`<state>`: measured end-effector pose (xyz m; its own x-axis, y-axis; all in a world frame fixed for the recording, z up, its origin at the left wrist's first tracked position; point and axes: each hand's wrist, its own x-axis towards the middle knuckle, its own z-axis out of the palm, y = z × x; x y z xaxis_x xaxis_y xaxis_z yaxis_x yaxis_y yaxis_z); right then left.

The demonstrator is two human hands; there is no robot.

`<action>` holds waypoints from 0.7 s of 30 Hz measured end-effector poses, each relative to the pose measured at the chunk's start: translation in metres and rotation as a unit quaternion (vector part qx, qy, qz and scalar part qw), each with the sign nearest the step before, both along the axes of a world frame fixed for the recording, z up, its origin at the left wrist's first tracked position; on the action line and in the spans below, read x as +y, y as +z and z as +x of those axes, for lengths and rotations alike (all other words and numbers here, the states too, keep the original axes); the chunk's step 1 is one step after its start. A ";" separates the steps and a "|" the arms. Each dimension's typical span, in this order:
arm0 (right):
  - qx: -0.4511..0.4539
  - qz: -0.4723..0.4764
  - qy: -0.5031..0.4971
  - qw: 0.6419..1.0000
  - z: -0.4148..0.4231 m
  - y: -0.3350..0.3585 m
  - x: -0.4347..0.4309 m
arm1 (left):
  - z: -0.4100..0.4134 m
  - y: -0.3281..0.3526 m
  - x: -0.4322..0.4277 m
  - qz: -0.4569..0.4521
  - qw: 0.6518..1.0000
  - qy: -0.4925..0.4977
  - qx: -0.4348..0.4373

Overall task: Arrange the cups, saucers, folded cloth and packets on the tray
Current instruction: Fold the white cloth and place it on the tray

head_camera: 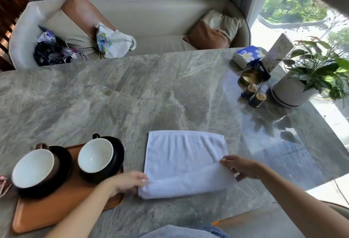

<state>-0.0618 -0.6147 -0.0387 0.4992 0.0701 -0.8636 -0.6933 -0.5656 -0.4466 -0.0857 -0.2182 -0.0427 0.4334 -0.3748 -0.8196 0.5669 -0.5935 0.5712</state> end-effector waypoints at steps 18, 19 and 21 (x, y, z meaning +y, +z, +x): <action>-0.237 0.010 -0.235 0.943 0.032 -0.004 0.008 | 0.082 -0.002 -0.039 0.065 0.926 0.266 -0.260; -0.258 -0.003 -0.233 0.938 0.034 -0.006 0.008 | 0.086 -0.004 -0.040 0.071 0.925 0.265 -0.264; -0.287 -0.033 -0.225 0.930 0.038 -0.011 0.008 | 0.091 -0.007 -0.040 0.087 0.923 0.256 -0.272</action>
